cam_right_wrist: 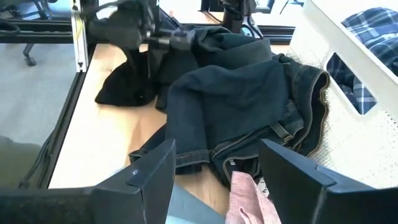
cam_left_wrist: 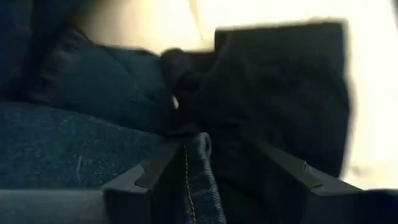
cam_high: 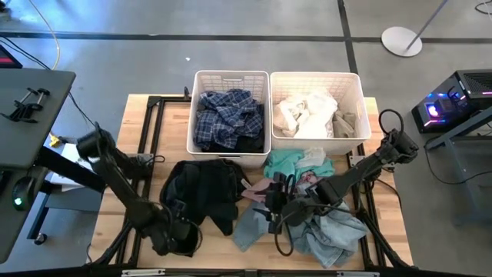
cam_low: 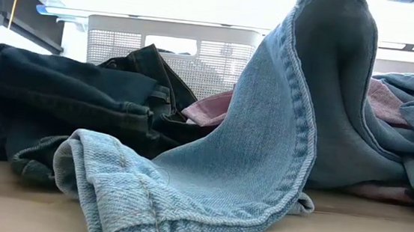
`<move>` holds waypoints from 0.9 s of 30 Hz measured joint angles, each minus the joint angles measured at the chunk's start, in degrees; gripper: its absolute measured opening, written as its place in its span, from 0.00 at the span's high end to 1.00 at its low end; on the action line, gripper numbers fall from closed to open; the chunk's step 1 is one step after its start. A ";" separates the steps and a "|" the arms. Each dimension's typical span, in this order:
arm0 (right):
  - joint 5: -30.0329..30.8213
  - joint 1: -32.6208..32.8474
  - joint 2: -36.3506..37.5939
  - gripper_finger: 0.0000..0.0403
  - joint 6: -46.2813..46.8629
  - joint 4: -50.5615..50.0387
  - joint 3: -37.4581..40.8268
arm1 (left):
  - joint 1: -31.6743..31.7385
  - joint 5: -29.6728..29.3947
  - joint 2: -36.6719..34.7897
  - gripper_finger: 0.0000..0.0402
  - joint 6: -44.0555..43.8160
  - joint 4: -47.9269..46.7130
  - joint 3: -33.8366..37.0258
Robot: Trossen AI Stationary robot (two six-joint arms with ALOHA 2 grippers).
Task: Sort clothes
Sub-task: Put the black underwear into the left white bin
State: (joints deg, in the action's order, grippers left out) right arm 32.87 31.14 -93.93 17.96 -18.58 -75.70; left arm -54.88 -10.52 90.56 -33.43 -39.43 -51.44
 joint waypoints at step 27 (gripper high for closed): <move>-2.08 0.52 -4.44 0.46 -5.49 8.43 -0.04 | 3.48 -28.38 -18.94 0.99 2.22 -1.60 -7.20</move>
State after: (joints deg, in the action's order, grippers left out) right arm 30.79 31.66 -98.37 12.46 -10.14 -75.75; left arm -51.40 -38.90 71.62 -31.21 -41.03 -58.63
